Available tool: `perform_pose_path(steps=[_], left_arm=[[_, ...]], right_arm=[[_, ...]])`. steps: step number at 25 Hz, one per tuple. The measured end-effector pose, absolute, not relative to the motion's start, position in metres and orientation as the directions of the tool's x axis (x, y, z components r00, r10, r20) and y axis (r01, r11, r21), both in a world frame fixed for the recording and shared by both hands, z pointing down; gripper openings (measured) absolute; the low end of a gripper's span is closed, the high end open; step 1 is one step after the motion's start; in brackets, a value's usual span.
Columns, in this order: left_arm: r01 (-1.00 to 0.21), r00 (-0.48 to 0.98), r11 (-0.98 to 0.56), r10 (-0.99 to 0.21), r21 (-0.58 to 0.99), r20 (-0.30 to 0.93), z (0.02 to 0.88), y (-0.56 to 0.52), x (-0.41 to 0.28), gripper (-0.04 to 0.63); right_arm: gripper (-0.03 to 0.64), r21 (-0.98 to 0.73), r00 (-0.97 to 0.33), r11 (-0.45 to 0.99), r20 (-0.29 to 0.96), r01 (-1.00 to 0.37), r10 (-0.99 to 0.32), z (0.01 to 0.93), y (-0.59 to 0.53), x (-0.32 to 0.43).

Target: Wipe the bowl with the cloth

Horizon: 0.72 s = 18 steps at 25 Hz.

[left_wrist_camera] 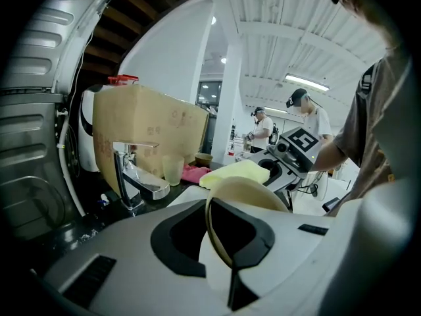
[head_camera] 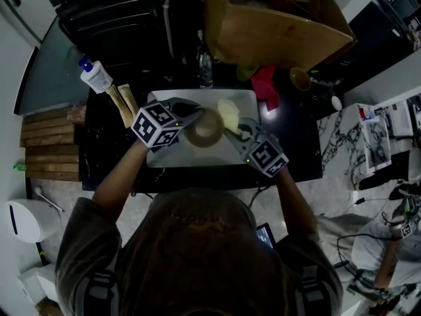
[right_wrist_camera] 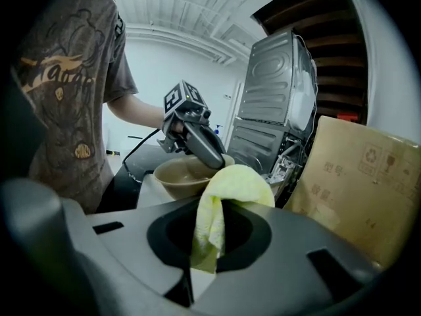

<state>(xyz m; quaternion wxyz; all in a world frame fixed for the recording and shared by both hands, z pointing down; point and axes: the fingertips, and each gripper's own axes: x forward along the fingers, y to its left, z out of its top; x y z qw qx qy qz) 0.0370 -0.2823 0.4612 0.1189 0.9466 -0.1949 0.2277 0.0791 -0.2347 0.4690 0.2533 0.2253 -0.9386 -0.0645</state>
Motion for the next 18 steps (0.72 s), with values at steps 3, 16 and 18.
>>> perform_pose_path(steps=[3,16,18], left_arm=[[-0.453,0.815,-0.879,-0.342,0.147,0.467,0.461,-0.288,0.033,0.032],[-0.564,0.791,-0.808,-0.469,0.171,0.393,0.449,-0.310,0.024,0.031],[-0.582,0.782,-0.795,-0.492,0.169,0.382,0.449,-0.312,0.023,0.031]], right_arm=[[0.021,0.216,-0.777,0.892,0.438,-0.398,-0.453,0.468,-0.232,0.078],[0.023,0.154,-0.808,0.902,0.401,-0.404,-0.431,0.467,-0.214,0.064],[0.023,0.144,-0.811,0.902,0.396,-0.408,-0.430,0.468,-0.211,0.060]])
